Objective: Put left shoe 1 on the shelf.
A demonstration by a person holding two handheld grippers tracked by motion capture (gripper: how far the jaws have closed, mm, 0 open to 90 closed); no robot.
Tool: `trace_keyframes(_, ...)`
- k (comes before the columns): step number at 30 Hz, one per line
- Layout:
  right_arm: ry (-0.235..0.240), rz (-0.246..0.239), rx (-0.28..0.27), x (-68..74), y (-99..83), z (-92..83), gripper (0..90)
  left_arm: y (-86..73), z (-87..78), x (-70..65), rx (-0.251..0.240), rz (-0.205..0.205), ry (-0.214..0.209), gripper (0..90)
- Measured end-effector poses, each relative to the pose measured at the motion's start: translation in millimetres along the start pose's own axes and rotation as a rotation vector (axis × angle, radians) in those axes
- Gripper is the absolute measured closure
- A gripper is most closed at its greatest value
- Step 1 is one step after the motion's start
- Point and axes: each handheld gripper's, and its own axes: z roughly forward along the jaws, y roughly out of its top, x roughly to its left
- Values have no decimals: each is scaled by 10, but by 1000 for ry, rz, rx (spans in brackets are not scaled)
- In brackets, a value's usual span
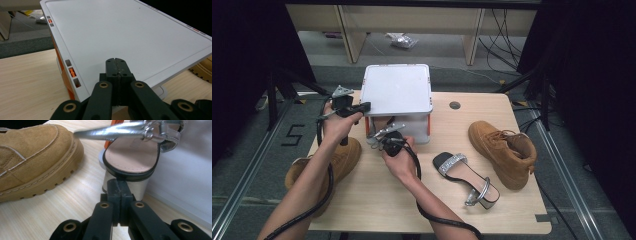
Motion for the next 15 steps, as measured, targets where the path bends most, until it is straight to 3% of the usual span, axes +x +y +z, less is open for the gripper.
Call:
trace_keyframes(2, 1, 2, -1, -1, 4, -6, 900, 0, 0, -3, 1, 1, 1, 897)
trace_keyframes(5, -53, -31, -42, 12, 5, -47, 900, 3, -1, -1, 4, -3, 1, 897)
trace_keyframes(7, -41, 6, -31, -27, -5, -58, 900, 5, -1, -2, 5, -3, 1, 897)
trace_keyframes(15, -35, 27, 3, -85, -142, 46, 900, 8, -2, -6, 8, -1, 5, 897)
